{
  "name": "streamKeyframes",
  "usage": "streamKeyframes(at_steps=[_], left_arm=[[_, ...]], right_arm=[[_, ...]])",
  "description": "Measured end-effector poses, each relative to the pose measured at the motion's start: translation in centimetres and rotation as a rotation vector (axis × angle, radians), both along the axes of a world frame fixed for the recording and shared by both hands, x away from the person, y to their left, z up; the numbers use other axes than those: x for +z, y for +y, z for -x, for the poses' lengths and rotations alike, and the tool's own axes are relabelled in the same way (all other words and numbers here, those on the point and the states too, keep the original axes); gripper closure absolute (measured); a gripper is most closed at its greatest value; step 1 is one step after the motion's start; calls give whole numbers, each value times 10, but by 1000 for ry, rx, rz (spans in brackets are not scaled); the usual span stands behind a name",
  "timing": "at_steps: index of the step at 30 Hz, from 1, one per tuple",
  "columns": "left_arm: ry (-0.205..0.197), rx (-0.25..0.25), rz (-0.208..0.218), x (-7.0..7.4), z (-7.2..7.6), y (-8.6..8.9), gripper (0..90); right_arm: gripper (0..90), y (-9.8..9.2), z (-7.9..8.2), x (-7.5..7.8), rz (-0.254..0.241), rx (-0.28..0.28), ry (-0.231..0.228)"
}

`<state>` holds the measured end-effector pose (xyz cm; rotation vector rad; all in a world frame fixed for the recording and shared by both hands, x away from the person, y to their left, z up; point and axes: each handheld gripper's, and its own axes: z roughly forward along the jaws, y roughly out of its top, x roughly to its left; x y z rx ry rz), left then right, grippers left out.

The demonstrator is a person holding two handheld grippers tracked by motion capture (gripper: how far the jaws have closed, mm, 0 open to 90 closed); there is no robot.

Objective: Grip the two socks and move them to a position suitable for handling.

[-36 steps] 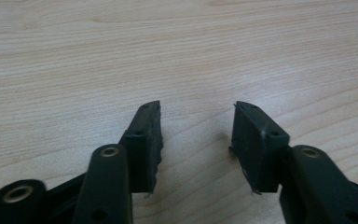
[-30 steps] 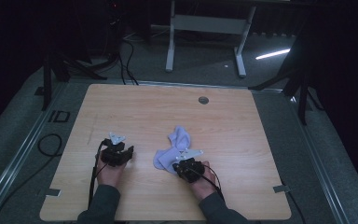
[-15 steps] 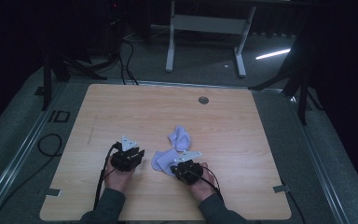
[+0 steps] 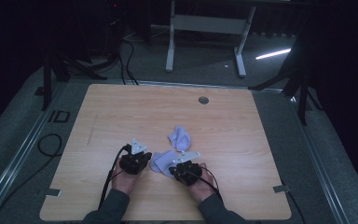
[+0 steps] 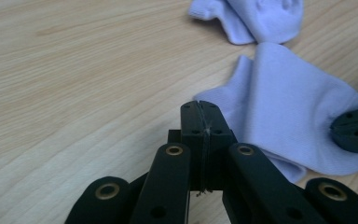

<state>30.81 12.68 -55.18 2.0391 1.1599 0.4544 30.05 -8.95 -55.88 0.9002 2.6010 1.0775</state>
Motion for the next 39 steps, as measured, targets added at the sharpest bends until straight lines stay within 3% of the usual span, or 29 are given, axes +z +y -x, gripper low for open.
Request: streamKeyframes(at_steps=[12, 19, 39], left_arm=[[17, -46, -22, -5, 1, -10, 894], [49, -35, -33, -8, -1, -11, 894], [46, -37, -45, -7, -1, -12, 895]], right_arm=[[897, 0, 0, 0, 1, 4, -3], [896, 0, 0, 0, -2, 6, -3], [896, -3, 0, -1, -13, 12, 7]])
